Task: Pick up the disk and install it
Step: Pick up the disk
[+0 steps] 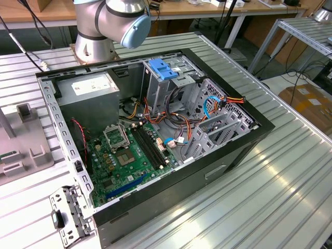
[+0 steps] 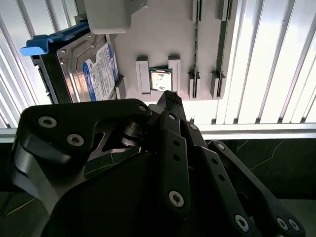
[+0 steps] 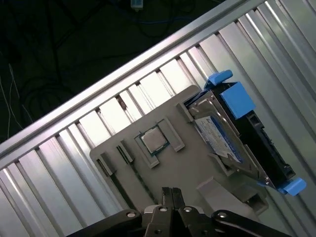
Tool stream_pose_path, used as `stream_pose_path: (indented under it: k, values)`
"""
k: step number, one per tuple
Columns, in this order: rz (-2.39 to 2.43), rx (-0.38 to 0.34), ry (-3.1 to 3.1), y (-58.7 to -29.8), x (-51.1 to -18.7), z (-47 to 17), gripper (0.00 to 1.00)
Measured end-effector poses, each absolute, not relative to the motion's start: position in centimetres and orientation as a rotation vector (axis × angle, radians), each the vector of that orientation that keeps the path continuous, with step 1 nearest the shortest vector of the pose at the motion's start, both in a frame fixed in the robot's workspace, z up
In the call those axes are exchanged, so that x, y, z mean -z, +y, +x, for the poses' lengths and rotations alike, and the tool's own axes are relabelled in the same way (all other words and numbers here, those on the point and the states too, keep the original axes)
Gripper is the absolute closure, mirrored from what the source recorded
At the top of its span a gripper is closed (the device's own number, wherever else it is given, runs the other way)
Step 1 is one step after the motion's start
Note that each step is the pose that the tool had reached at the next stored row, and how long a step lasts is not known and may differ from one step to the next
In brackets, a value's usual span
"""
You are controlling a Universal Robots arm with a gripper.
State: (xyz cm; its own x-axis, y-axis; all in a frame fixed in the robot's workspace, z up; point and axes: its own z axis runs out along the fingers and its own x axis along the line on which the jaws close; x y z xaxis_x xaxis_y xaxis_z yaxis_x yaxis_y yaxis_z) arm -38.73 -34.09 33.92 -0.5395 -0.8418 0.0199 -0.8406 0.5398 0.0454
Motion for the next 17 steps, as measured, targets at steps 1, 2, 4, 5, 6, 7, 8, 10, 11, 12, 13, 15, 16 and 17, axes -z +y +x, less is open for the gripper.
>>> stream_pose_path:
  k: [1, 2, 4, 5, 6, 7, 8, 10, 11, 12, 13, 15, 16, 17]
  values:
    - [1.506, 0.047, -2.712, -34.09, -33.92, -38.74, 0.89]
    - [1.521, 0.046, -2.703, -34.09, -33.92, -38.73, 0.89]
    - [1.552, 0.046, -2.685, -34.09, -33.92, -38.74, 0.89]
    - [1.564, 0.045, -2.678, -34.09, -33.92, -38.73, 0.89]
    - [1.578, 0.045, -2.669, -34.09, -33.92, -38.73, 0.89]
    - [1.595, 0.045, -2.659, -34.09, -33.92, -38.73, 0.89]
    - [1.608, 0.044, -2.651, -34.09, -33.92, -38.73, 0.89]
    - [1.633, 0.044, -2.636, -34.09, -33.92, -38.74, 0.89]
    - [1.657, 0.043, -2.62, -34.09, -33.92, -38.73, 0.89]
    - [1.678, 0.043, -2.607, -34.09, -33.92, -38.73, 0.89]
    - [1.69, 0.042, -2.599, -34.09, -33.92, -38.73, 0.89]
    - [1.713, 0.042, -2.583, -34.09, -33.92, -38.73, 0.89]
    - [1.724, 0.041, -2.576, -34.09, -33.92, -38.73, 0.89]
    - [1.747, 0.041, -2.56, -34.09, -33.92, -38.73, 0.89]
